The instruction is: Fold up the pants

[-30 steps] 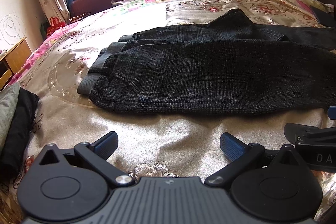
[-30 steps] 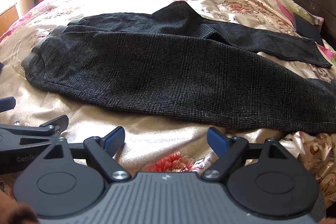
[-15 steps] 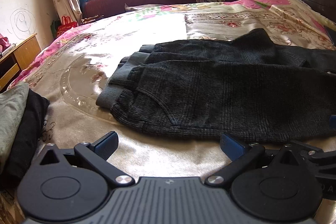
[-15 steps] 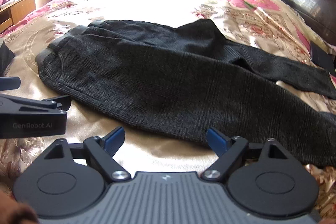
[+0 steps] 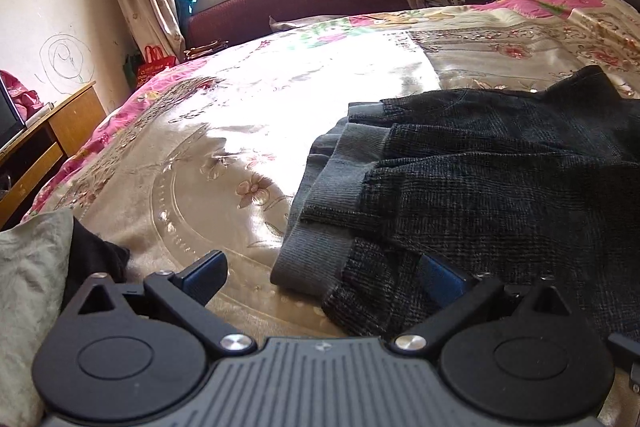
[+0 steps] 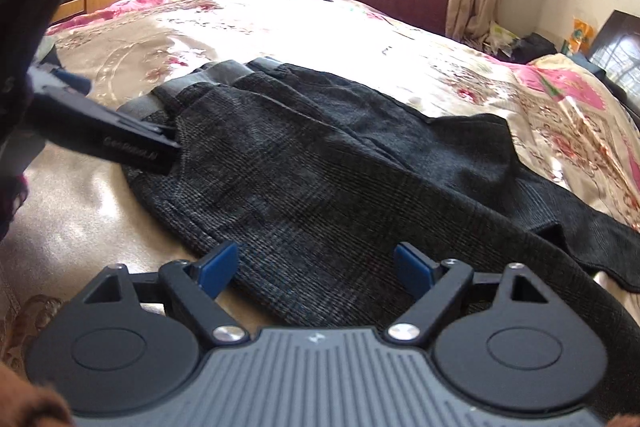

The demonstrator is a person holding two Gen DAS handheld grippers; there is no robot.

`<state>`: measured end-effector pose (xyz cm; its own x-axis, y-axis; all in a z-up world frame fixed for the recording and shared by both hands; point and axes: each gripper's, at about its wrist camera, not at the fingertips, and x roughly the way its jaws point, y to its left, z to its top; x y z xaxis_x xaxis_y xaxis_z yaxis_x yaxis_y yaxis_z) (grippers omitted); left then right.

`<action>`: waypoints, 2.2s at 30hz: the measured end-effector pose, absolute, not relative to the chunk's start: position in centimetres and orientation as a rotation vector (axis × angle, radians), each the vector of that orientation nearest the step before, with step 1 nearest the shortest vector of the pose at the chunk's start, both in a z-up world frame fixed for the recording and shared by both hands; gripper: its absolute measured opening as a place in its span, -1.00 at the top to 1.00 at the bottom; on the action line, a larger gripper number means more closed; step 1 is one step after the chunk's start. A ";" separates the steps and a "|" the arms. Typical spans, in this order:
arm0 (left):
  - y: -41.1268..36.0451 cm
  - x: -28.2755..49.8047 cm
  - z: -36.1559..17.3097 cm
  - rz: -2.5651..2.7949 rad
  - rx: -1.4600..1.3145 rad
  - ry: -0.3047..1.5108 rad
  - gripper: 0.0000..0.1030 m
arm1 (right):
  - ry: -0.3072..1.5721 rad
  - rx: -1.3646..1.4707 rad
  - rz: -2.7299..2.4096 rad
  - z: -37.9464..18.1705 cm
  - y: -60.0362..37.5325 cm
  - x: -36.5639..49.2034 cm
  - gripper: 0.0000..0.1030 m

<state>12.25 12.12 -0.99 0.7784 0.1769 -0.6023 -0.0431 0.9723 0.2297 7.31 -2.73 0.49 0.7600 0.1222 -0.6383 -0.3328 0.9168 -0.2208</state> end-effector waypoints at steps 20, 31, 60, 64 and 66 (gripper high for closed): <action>15.9 14.7 -1.6 -0.249 0.184 0.759 -0.63 | 0.674 -0.425 0.441 0.0 -1.0 8.5 -0.47; 16.3 14.2 -1.0 -0.267 0.192 0.740 -0.22 | 0.665 -0.475 0.501 -0.7 0.9 9.2 -0.25; 23.0 6.2 1.8 -0.102 0.189 0.816 -0.21 | 0.854 -0.215 0.780 1.7 4.4 7.9 0.55; 21.3 5.4 3.6 -0.065 0.253 0.769 -0.24 | 0.782 -0.086 0.665 5.1 -1.6 7.3 0.48; 20.3 5.0 4.5 -0.052 0.288 0.735 -0.23 | 0.764 -0.026 0.557 6.0 -5.7 7.3 0.40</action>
<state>4.98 20.26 4.52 0.7422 0.0539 -0.6680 0.1468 0.9595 0.2405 7.32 -5.74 6.04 0.5851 0.4682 -0.6621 -0.4870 0.8557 0.1748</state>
